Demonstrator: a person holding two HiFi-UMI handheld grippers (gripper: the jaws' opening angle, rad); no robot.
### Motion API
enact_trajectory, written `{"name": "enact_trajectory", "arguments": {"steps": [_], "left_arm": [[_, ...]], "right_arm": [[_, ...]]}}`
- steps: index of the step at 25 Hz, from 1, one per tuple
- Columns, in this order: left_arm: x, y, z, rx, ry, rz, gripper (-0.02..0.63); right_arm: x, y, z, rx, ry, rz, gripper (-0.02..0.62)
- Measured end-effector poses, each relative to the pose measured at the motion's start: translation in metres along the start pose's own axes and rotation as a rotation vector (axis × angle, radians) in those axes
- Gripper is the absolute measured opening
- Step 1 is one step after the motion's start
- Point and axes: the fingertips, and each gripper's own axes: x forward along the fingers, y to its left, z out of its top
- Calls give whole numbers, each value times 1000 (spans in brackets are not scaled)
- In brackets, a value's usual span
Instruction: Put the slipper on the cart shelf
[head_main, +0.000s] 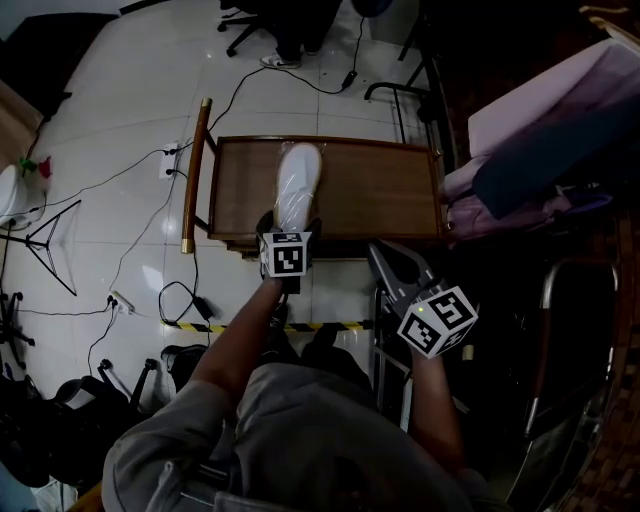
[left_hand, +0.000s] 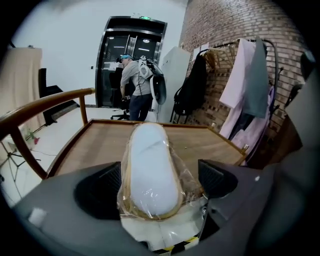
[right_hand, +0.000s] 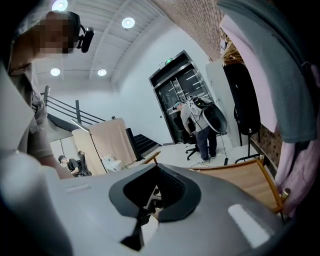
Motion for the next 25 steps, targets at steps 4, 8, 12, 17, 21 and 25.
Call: {"name": "enact_trajectory", "arguments": {"steps": [4,8,12,17,21,25], "left_arm": [[19,9,-16,-7,89,75,486],[29,15,-27,1,148,128,465],[29,21,-30,38,146,167,423],[26,20,-22,1,175,131,414],[18,21,-9,-21,146,105,410],[-2,25,9,-21,102,84,408]], "right_arm": [[-7,-9,0,11,6,5,-2],[-16,-19,-2,18,17,-8,-2],[-22,-25,-2,22,15,-29,-2],[-21,-27,1,38,10,-45,-2],[-13,-23,6,39,0,-38,-2],[-9,-17,12,40,-23,-36,-2]]}}
